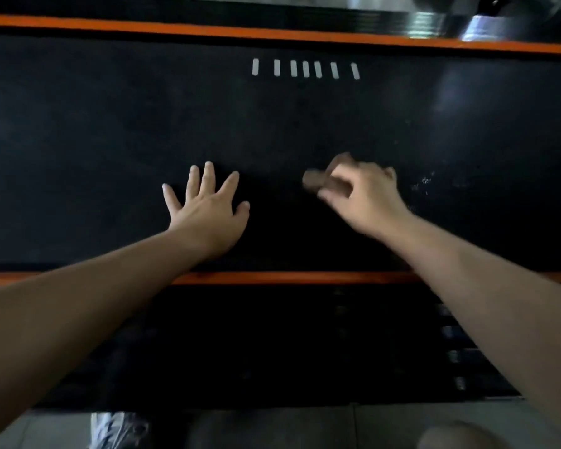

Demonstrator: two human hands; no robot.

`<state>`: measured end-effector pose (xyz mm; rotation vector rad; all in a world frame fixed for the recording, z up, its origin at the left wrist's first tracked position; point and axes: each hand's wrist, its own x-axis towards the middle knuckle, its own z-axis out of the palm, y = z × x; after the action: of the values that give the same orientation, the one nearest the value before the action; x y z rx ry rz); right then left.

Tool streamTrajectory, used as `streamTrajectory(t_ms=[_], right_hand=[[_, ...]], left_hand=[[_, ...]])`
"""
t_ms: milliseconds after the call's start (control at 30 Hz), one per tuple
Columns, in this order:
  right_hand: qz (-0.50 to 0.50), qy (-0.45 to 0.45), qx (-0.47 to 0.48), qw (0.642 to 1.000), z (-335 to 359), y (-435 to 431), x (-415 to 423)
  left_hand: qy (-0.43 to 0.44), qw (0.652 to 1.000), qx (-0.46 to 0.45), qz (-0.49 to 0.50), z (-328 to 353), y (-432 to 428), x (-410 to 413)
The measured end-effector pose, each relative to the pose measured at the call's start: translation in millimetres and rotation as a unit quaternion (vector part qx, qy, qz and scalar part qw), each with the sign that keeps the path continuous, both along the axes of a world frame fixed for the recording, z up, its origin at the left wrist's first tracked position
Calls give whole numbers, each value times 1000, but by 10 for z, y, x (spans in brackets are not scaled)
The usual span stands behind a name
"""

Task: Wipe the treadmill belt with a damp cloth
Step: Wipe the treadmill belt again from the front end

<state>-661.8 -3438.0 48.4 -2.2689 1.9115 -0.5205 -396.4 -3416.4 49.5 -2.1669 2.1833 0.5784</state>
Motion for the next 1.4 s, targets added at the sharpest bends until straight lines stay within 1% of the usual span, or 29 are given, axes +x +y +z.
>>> streamTrajectory(t_ms=[33,67,167,233,267,333,367,433,467,500,533,567,633,667,733,767,833,900,967,1033,1100,1133,1167,1200,1233,1300,1333,1367,1400], right_hand=[[-32,-15,-1,999,-20,-49,-14],[-35,-23,-3,999,-35,-32,2],[49,-46,2,998,-39,244,31],[116,-65,28,991,-29,396,-16],[144,-56,42,987,-35,351,-59],[158,-14,13,987,-64,82,-163],[135,-5,-15,991,-82,-153,-209],[17,-1,-51,999,-45,-722,-337],[-40,-12,-37,998,-18,-958,-379],[-70,-23,-20,997,-7,-1103,-372],[-73,-27,-9,997,-31,-1134,-329],[-51,-28,-1,998,-51,-1028,-245],[53,-50,3,997,-88,-609,-48],[100,-58,21,993,-91,-398,13],[152,-14,9,988,-62,-393,-16],[145,21,-18,989,-43,-579,-67],[65,49,-54,995,-51,-1121,-188],[-7,29,-43,999,-9,-1672,-350],[-27,-4,-29,999,-4,-1938,-450],[19,-12,-24,999,-43,-1809,-474],[129,-36,-32,990,-105,-1427,-525],[187,-38,-21,981,-99,-1255,-580],[218,-19,-26,975,-89,-1220,-655],[213,4,-39,976,-58,-1310,-737],[174,17,-53,983,-47,-1490,-818],[35,5,-40,999,6,-1872,-971],[-13,-2,-31,999,28,-1975,-1020],[-23,5,-43,999,19,-1994,-1030],[-5,16,-46,999,-7,-1927,-1015]], left_hand=[[-2,1000,2,-2,11,65,-51],[-2,1000,1,-7,18,118,-105],[-2,999,-14,-46,9,99,-264],[7,998,-33,-48,-10,-22,-358],[15,998,-38,-37,-29,-104,-409],[31,999,-41,-18,-61,-245,-540],[37,998,-44,-10,-75,-295,-599],[46,997,-54,2,-82,-354,-674],[49,997,-59,5,-85,-374,-692],[53,997,-63,8,-81,-392,-697],[59,996,-60,8,-72,-396,-694],[66,996,-54,9,-62,-388,-692],[74,996,-50,14,-59,-388,-687],[72,996,-51,17,-61,-389,-689],[65,996,-54,24,-75,-393,-712],[63,996,-57,30,-83,-392,-730],[60,995,-68,41,-98,-395,-778],[53,994,-76,55,-117,-403,-851],[49,993,-75,78,-126,-417,-948],[43,992,-69,98,-119,-440,-1061],[39,991,-62,116,-108,-437,-1189],[39,990,-57,124,-101,-413,-1267],[38,989,-53,130,-98,-378,-1357],[35,989,-52,134,-103,-328,-1452],[32,989,-54,137,-111,-276,-1544],[24,987,-66,146,-143,-200,-1688],[17,985,-74,154,-164,-188,-1729],[5,983,-83,162,-187,-187,-1751],[-9,982,-88,165,-210,-188,-1761]])
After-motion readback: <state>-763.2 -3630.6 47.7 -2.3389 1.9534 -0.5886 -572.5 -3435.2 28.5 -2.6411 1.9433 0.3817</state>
